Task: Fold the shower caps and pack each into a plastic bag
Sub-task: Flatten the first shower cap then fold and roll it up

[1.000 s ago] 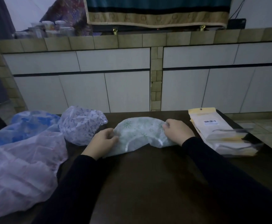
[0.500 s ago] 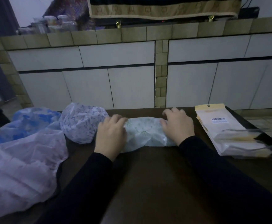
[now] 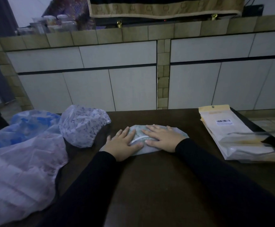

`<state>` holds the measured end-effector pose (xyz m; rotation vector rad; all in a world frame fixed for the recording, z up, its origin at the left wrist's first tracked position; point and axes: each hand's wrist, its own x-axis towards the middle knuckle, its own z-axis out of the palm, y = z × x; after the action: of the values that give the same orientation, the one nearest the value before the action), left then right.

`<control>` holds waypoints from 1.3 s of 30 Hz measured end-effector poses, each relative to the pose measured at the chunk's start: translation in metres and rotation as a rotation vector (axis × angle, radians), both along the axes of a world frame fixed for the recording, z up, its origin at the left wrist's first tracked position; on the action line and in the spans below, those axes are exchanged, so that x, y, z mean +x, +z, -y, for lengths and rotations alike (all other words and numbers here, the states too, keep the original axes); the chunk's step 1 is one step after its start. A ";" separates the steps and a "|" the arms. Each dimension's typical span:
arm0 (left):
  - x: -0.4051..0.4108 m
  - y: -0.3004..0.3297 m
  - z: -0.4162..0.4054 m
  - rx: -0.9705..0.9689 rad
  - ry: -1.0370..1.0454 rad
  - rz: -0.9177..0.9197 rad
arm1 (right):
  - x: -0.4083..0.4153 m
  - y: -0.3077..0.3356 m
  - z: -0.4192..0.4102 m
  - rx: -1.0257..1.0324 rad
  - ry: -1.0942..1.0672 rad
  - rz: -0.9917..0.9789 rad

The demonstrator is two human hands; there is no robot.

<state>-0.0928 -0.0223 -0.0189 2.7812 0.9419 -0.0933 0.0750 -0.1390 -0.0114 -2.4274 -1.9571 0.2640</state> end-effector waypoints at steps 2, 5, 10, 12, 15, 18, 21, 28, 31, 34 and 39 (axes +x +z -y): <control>0.000 0.001 0.000 -0.019 0.008 -0.007 | 0.004 0.000 0.002 0.001 0.000 -0.015; -0.003 0.004 0.004 -0.026 0.016 -0.019 | 0.004 -0.002 0.005 0.017 -0.009 -0.028; -0.019 0.008 0.008 -0.086 -0.034 -0.032 | 0.003 -0.005 0.016 0.114 -0.005 -0.139; -0.030 0.013 0.011 -0.174 -0.020 0.053 | 0.001 -0.003 0.023 0.124 0.021 -0.184; -0.042 0.021 0.017 -0.085 0.046 0.167 | -0.002 0.004 0.030 0.159 0.063 -0.113; -0.045 0.024 0.025 0.131 -0.005 0.293 | -0.007 0.010 0.030 0.298 0.082 0.174; -0.043 0.024 0.032 0.158 -0.038 0.385 | -0.014 0.007 0.026 0.382 -0.027 0.270; -0.035 0.008 0.043 -0.018 -0.062 -0.034 | -0.004 -0.006 0.016 -0.011 -0.257 -0.024; -0.037 0.004 0.040 -0.006 -0.056 -0.056 | 0.009 -0.005 0.011 -0.047 -0.237 -0.048; -0.040 0.003 0.038 -0.023 -0.079 -0.055 | 0.018 -0.008 0.008 -0.032 -0.187 -0.034; -0.045 0.006 0.032 -0.023 -0.063 0.260 | 0.017 -0.005 0.010 0.125 -0.148 0.051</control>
<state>-0.1382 -0.0543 -0.0126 2.7157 0.7837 0.2406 0.0917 -0.1493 -0.0167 -2.5041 -1.7426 0.0759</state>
